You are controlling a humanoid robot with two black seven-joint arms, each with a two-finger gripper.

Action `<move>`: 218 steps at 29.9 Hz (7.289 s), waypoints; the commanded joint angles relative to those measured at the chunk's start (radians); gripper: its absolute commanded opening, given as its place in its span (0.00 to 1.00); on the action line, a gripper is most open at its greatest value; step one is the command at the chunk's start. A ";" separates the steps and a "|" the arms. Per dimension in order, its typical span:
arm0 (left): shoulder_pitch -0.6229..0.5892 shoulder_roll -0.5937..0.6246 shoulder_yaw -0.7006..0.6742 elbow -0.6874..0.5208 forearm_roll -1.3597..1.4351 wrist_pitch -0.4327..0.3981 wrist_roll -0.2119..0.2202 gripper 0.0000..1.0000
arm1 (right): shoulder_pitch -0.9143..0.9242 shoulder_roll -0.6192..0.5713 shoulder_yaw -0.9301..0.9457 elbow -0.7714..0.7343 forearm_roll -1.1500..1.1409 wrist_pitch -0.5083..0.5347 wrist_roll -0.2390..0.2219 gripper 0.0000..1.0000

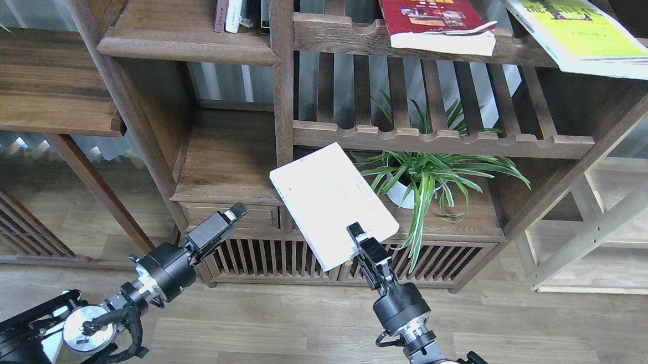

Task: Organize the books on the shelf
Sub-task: 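Pull the white book down toward the left gripper, then grasp the white book with the left gripper, then release the right gripper, then lift the white book with the left gripper up toward the upper shelf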

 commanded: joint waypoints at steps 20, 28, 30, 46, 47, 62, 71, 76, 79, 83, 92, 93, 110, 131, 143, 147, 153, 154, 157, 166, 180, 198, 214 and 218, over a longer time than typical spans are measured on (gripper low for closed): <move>-0.039 -0.009 0.124 -0.020 -0.089 0.000 -0.005 0.96 | 0.013 0.000 -0.158 0.007 -0.008 0.000 0.002 0.05; -0.038 -0.009 0.159 -0.020 -0.089 0.000 -0.003 0.90 | 0.012 0.000 -0.202 0.007 -0.007 0.000 0.003 0.05; -0.038 -0.009 0.167 -0.021 -0.089 0.000 0.000 0.88 | 0.012 0.000 -0.202 0.007 -0.007 0.000 0.003 0.05; -0.024 -0.012 0.174 -0.023 -0.091 0.000 -0.006 0.54 | 0.012 0.000 -0.201 0.007 -0.008 0.000 0.003 0.05; -0.024 -0.012 0.174 -0.023 -0.091 0.000 -0.008 0.53 | 0.012 0.000 -0.199 0.007 -0.008 0.000 0.003 0.05; -0.023 0.001 0.170 -0.023 -0.109 0.000 -0.013 0.39 | 0.009 0.000 -0.198 0.007 -0.008 0.000 0.003 0.05; -0.023 -0.001 0.173 -0.023 -0.108 0.000 -0.011 0.23 | 0.007 0.000 -0.198 0.007 -0.008 0.000 0.003 0.05; -0.023 -0.002 0.173 -0.023 -0.108 0.000 -0.011 0.11 | 0.007 0.000 -0.198 0.005 -0.008 0.000 0.003 0.05; -0.023 -0.001 0.173 -0.024 -0.108 0.000 -0.011 0.09 | 0.007 0.000 -0.198 0.004 -0.008 0.000 0.003 0.06; -0.023 -0.001 0.174 -0.026 -0.108 0.000 -0.011 0.07 | 0.007 0.000 -0.193 -0.001 -0.010 0.000 0.003 0.10; -0.021 -0.001 0.173 -0.028 -0.109 0.000 -0.028 0.06 | 0.007 0.000 -0.169 -0.005 -0.014 0.000 0.002 0.45; -0.021 -0.001 0.173 -0.028 -0.109 0.000 -0.036 0.06 | 0.007 0.000 -0.163 -0.005 -0.014 0.000 0.002 0.47; -0.023 0.010 0.156 -0.029 -0.109 0.000 -0.042 0.04 | -0.011 0.000 -0.040 -0.025 -0.014 0.000 0.003 0.65; -0.027 0.133 0.153 -0.031 -0.060 0.000 -0.039 0.03 | -0.007 0.000 0.000 -0.077 -0.014 0.000 0.006 0.68; -0.021 0.145 0.043 -0.018 0.108 0.000 -0.043 0.03 | -0.007 0.000 0.002 -0.085 -0.014 0.000 0.006 0.68; 0.002 0.105 -0.063 -0.011 0.234 0.000 -0.049 0.03 | -0.008 0.000 0.008 -0.085 -0.014 0.000 0.006 0.68; 0.121 -0.001 -0.311 -0.029 0.522 0.000 -0.051 0.03 | -0.011 0.000 0.014 -0.085 -0.014 0.000 0.006 0.68; 0.135 -0.015 -0.342 -0.037 0.546 0.000 -0.051 0.03 | -0.011 0.000 0.015 -0.085 -0.014 0.000 0.006 0.68; 0.171 -0.045 -0.427 -0.064 0.590 0.000 -0.051 0.03 | -0.011 0.000 0.015 -0.085 -0.013 0.000 0.006 0.68; 0.252 -0.110 -0.638 -0.135 0.713 0.000 -0.049 0.03 | -0.008 0.000 0.032 -0.087 -0.014 0.000 0.006 0.69; 0.306 -0.122 -0.816 -0.202 0.935 0.000 -0.022 0.03 | -0.004 0.000 0.034 -0.094 -0.013 0.000 0.006 0.70; 0.339 -0.065 -0.922 -0.235 1.094 0.000 0.050 0.03 | 0.015 0.000 0.032 -0.110 -0.013 0.000 0.006 0.81; 0.339 -0.022 -1.059 -0.337 1.086 0.000 0.179 0.03 | 0.033 0.000 0.037 -0.142 -0.008 0.000 0.014 0.99; 0.332 0.002 -1.077 -0.348 1.081 0.000 0.191 0.03 | 0.038 0.000 0.054 -0.153 -0.008 0.000 0.013 0.99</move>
